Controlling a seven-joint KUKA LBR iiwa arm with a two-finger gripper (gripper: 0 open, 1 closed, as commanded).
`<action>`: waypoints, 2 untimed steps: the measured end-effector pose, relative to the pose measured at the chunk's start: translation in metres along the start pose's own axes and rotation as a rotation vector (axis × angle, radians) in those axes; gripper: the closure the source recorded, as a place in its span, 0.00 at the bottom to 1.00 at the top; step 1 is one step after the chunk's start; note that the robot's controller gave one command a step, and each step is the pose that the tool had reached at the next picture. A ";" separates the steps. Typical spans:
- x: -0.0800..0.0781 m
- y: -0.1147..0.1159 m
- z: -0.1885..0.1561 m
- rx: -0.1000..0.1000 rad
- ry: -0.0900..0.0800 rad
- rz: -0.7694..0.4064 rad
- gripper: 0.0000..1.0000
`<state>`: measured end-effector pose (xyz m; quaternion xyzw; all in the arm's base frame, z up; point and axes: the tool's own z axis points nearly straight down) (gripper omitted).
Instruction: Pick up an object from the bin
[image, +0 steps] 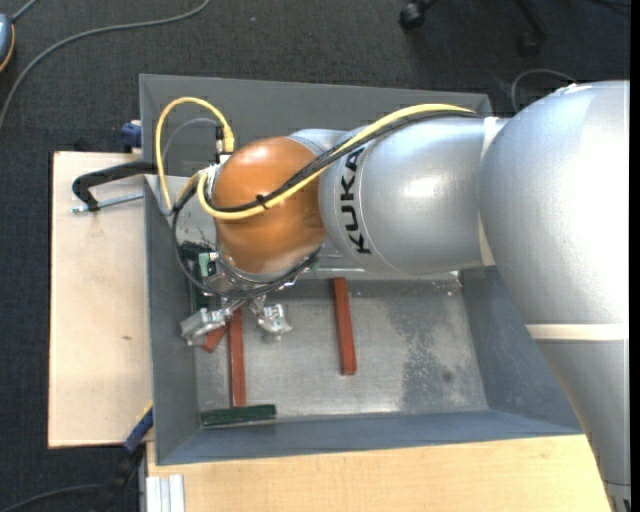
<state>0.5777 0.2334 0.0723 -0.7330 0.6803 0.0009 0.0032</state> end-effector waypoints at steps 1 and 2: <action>-0.001 0.000 -0.001 -0.001 -0.002 0.000 1.00; -0.004 -0.003 -0.106 0.010 -0.002 0.004 1.00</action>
Offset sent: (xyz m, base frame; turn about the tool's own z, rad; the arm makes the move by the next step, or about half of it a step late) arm 0.0000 0.0000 0.0000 0.0000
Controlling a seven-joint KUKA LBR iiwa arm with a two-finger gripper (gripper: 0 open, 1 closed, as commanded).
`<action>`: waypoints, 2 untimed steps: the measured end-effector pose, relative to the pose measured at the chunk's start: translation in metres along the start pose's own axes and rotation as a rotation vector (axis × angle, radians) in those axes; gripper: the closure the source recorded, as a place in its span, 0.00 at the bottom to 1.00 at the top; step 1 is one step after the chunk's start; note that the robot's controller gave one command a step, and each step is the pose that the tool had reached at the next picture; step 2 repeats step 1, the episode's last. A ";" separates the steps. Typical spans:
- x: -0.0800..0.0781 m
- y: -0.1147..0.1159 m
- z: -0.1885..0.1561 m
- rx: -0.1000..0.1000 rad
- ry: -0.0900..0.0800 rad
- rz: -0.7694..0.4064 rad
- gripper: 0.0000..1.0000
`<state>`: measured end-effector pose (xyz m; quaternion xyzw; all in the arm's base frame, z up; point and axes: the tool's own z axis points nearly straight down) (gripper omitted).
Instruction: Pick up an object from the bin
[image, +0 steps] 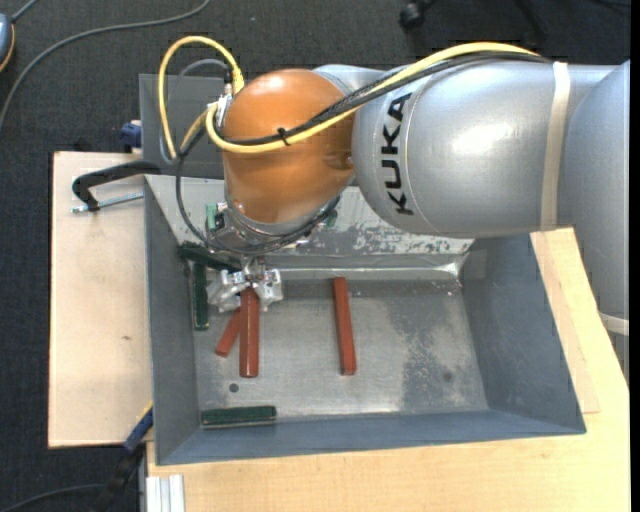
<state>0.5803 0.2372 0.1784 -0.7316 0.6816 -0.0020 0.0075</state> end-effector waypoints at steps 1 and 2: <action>-0.002 -0.001 -0.010 -0.007 0.001 0.004 1.00; -0.002 -0.001 -0.010 -0.007 0.001 0.004 1.00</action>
Offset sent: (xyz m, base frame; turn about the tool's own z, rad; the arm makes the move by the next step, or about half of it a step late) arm 0.0001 0.0000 0.0078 0.0000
